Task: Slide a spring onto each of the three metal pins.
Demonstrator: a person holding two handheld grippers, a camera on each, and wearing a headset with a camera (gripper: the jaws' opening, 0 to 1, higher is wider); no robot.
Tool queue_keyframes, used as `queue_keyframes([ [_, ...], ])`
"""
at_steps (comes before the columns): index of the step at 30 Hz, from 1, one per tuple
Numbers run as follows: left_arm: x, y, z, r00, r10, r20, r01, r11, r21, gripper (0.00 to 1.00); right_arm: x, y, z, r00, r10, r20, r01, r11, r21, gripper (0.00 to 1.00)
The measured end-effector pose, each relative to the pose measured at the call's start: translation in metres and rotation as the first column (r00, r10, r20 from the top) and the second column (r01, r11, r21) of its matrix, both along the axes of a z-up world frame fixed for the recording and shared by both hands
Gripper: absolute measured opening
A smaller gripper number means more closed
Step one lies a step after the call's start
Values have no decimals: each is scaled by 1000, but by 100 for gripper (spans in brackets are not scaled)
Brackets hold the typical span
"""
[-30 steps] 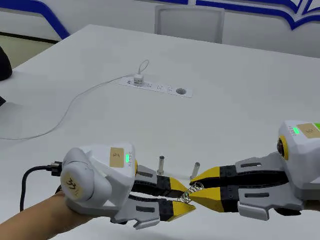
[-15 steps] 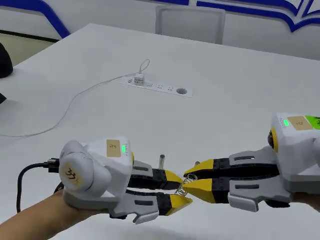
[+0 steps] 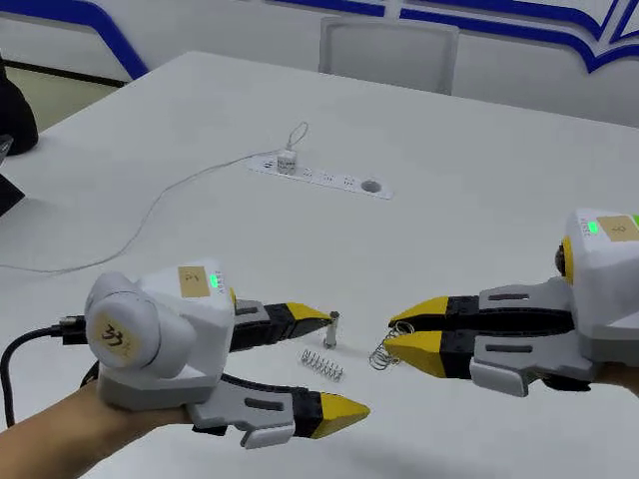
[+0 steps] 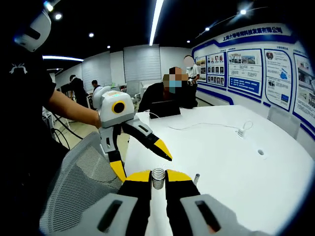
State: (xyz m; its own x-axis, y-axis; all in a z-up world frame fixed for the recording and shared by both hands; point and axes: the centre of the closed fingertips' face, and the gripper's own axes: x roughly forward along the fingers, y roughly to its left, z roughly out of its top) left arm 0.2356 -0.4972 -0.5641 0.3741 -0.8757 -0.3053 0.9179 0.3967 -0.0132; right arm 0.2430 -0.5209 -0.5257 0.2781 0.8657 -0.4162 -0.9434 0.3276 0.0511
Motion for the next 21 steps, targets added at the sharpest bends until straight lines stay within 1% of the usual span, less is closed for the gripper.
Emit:
queue_keyframes([
  [1, 1, 3, 0, 1000, 12, 4, -12, 1000, -1, 64, 2, -1, 0, 1000, -10, 3, 10, 1000, -2, 11],
  [3, 6, 12, 1, 999, 43, -2, -43, 999, -14, 70, 9, -5, -3, 999, -34, 4, 34, 999, -16, 11],
  [4, 7, 15, 2, 998, 56, -8, -56, 998, -24, 71, 11, -7, -4, 999, -46, 3, 46, 999, -22, 11],
  [5, 11, 20, 5, 996, 84, -16, -84, 995, -51, 71, 16, -10, -6, 998, -64, 0, 64, 997, -33, 11],
  [7, 16, 28, 9, 993, 116, -21, -117, 991, -71, 73, 23, -16, -9, 996, -89, 9, 89, 995, -51, 11],
  [8, 17, 31, 10, 992, 126, -22, -127, 989, -76, 74, 26, -19, -10, 995, -99, 10, 99, 993, -57, 11],
  [10, 20, 36, 13, 990, 143, -11, -144, 986, -84, 80, 33, -25, -11, 992, -126, 8, 127, 990, -65, 11],
  [12, 21, 39, 14, 989, 147, -17, -148, 985, -88, 81, 43, -33, -14, 987, -161, 10, 162, 983, -85, 11],
  [14, 23, 41, 13, 988, 153, -16, -154, 984, -84, 83, 50, -39, -17, 982, -190, 14, 190, 977, -99, 11],
  [17, 28, 50, 5, 983, 183, -13, -184, 982, -44, 90, 67, -49, -21, 958, -285, -39, 282, 956, -75, 11],
  [19, 30, 55, 3, 980, 197, -27, -198, 979, -46, 92, 74, -53, -24, 952, -303, -42, 299, 951, -74, 11],
  [20, 31, 58, 1, 978, 205, -36, -206, 978, -41, 93, 78, -56, -28, 949, -313, -49, 308, 948, -83, 11],
  [21, 32, 59, 0, 977, 210, -36, -211, 977, -38, 94, 81, -57, -30, 947, -318, -50, 313, 946, -88, 11],
])
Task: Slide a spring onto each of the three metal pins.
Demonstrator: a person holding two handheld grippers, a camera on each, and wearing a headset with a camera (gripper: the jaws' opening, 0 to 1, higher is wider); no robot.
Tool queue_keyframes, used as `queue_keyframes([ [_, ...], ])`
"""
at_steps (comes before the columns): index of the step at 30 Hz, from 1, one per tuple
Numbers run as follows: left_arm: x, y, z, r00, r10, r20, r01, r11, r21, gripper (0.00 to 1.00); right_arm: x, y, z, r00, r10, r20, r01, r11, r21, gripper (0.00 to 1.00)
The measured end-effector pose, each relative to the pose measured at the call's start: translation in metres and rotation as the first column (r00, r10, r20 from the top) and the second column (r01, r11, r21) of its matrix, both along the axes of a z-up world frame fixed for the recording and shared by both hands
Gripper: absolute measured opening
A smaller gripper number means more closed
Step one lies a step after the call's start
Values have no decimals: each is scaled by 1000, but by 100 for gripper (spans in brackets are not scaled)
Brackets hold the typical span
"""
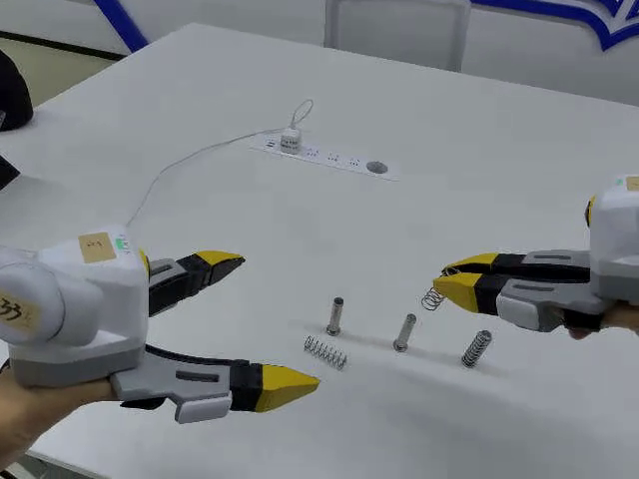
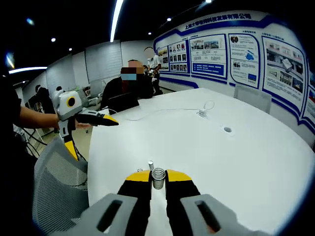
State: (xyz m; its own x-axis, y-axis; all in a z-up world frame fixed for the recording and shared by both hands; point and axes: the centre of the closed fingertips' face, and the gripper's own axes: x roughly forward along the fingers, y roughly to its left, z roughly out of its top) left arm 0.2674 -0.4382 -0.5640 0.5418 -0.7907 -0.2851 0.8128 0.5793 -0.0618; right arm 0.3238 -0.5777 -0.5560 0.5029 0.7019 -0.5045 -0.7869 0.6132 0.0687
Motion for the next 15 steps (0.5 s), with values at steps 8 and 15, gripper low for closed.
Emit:
queue_keyframes([
  [8, 1, 4, -6, 1000, 11, -13, -11, 1000, 24, 100, 15, 6, -28, 1000, 0, -9, 0, 998, -58, 11],
  [15, 2, 8, -11, 999, 37, -14, -36, 998, 47, 100, 18, 12, -47, 999, 26, -25, -28, 994, -106, 11],
])
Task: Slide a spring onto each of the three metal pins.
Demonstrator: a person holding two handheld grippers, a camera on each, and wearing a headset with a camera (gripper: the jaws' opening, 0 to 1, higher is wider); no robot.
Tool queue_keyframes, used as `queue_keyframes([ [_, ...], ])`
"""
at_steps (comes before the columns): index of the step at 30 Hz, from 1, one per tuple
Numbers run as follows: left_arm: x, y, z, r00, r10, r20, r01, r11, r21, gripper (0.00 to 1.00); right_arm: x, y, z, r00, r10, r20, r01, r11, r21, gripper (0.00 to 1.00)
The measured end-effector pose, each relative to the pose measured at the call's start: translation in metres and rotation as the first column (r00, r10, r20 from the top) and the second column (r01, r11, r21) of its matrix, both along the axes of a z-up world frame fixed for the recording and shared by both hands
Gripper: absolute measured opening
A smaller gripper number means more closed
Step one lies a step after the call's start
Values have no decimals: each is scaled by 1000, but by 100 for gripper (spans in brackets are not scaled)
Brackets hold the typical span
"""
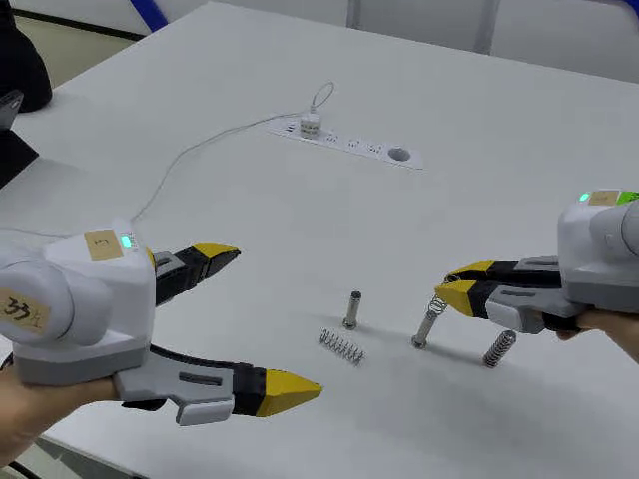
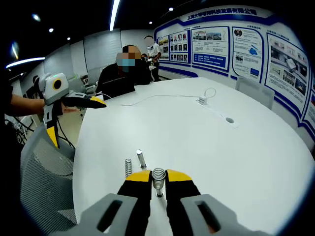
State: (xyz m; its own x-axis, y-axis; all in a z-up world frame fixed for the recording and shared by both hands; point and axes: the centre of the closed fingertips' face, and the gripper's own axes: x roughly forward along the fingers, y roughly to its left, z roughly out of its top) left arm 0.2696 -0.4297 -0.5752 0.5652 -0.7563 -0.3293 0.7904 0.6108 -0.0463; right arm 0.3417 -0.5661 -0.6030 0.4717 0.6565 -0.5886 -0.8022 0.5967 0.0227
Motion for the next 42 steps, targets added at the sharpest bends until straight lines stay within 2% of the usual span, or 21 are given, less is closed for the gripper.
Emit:
queue_keyframes([
  [7, -4, 3, -5, 1000, -1, -17, 1, 1000, 8, 99, 1, 2, -8, 1000, 0, -23, 0, 1000, -1, 11],
  [11, -5, 2, -4, 1000, 2, -21, -2, 1000, 1, 99, 1, 3, -15, 1000, 9, -30, -9, 1000, -20, 11],
  [15, -5, 1, -5, 1000, 1, -25, -1, 1000, 5, 98, 0, 3, -28, 999, 31, -26, -33, 997, -70, 11],
  [24, -3, -2, 1, 1000, 6, -14, -6, 1000, -15, 98, -1, 4, -51, 998, 48, -28, -50, 993, -110, 11],
  [31, -5, -1, -1, 1000, -1, -26, 1, 1000, -11, 97, -2, 5, -60, 998, 65, -17, -67, 987, -143, 11],
  [33, -4, 0, -1, 1000, 3, -21, -3, 1000, -6, 97, -2, 4, -63, 998, 66, -17, -68, 986, -154, 12],
  [34, -4, 0, 0, 1000, 4, -21, -5, 1000, -8, 97, -3, 4, -64, 996, 85, -10, -85, 981, -172, 12],
  [42, -3, 2, 4, 1000, 9, -14, -9, 1000, -13, 97, -2, 3, -63, 995, 97, 12, -93, 977, -190, 13],
])
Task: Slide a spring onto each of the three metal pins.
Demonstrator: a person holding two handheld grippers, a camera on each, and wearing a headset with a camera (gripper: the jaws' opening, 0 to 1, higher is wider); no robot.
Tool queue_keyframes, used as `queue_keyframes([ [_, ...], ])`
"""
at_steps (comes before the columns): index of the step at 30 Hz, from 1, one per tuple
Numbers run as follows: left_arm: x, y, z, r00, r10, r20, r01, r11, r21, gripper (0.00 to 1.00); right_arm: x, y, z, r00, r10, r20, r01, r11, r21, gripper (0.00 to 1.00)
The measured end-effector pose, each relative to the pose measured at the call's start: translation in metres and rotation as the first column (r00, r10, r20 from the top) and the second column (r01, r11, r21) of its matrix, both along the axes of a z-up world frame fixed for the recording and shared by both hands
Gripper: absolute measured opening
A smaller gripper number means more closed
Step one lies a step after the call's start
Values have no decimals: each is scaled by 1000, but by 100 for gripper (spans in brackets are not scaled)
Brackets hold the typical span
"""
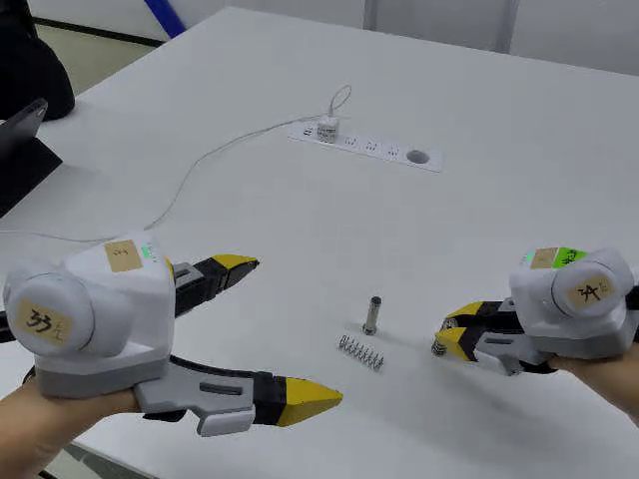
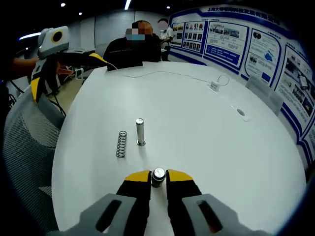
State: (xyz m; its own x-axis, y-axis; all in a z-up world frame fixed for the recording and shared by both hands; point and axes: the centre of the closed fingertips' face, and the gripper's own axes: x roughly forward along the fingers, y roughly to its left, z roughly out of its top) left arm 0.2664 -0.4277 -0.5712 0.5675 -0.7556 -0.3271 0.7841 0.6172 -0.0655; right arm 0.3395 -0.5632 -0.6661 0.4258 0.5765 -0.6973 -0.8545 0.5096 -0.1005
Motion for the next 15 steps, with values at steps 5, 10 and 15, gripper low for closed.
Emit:
queue_keyframes([
  [5, 0, -1, 4, 1000, 1, 6, -1, 1000, -7, 98, -2, 0, 10, 999, 1, 34, -1, 1000, 7, 18],
  [10, 3, -9, 12, 1000, -2, 27, 3, 1000, -19, 98, 0, 0, 27, 997, -32, 69, 29, 999, 47, 20],
  [15, 2, -12, 19, 999, -14, 47, 15, 1000, -22, 98, -2, 10, 49, 993, -46, 105, 35, 994, 102, 19],
])
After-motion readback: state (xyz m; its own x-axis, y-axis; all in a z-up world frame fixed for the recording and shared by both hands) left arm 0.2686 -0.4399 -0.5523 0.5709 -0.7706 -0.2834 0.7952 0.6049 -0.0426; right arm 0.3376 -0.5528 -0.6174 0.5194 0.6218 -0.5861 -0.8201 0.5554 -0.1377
